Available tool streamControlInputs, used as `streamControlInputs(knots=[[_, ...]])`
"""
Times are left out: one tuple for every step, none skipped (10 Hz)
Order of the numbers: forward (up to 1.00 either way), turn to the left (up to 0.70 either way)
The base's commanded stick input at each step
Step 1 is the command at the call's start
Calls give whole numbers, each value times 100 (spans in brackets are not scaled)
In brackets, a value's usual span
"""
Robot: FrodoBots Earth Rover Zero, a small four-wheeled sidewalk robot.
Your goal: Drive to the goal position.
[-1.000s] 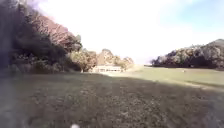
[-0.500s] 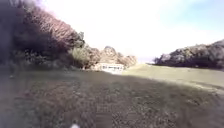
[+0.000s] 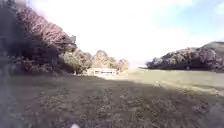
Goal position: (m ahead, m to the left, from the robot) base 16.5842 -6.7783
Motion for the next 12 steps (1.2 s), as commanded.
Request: streamControlInputs(knots=[[85, 0], [85, 0], [85, 0], [85, 0], [85, 0], [85, 0], [85, 0], [85, 0], [85, 0], [85, 0], [85, 0], [85, 0]])
